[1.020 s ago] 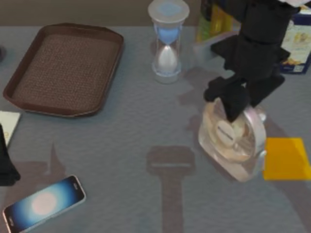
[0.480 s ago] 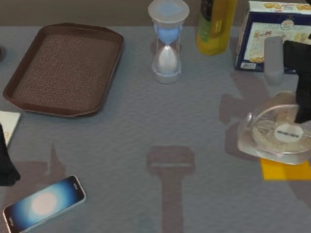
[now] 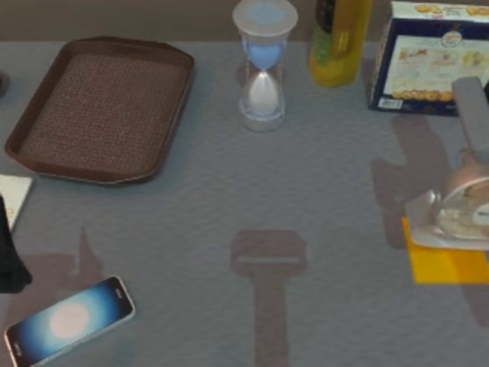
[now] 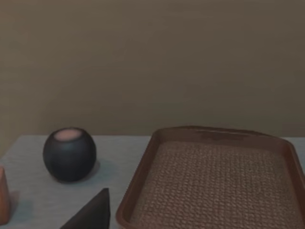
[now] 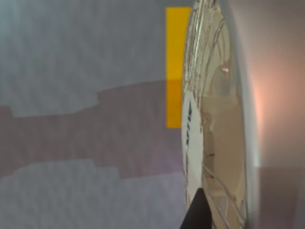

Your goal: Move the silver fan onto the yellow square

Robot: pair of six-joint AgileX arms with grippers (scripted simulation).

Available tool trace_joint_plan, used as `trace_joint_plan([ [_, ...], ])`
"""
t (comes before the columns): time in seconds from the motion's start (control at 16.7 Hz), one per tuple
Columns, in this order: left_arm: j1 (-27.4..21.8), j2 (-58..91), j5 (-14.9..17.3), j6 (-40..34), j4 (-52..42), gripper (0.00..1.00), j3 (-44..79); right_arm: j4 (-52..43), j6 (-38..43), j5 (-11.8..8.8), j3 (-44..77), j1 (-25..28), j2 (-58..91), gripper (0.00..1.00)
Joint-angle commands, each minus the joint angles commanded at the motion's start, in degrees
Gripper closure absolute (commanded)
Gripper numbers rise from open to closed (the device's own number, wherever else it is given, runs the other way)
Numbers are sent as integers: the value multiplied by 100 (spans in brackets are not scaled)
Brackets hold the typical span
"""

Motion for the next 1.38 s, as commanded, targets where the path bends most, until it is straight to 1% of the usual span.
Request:
trace_joint_plan([
  [0.3,0,0,0,0,0,0,0,9,15,-9,-6,30,24,100],
  [0.6,0,0,0,0,0,0,0,686,26,-2,-577,17,92,100],
  [0.9,0,0,0,0,0,0,0,775,20,1,-665,18,110,100],
  [1.38,0,0,0,0,0,0,0,775,20,1,-665,18,110,40],
])
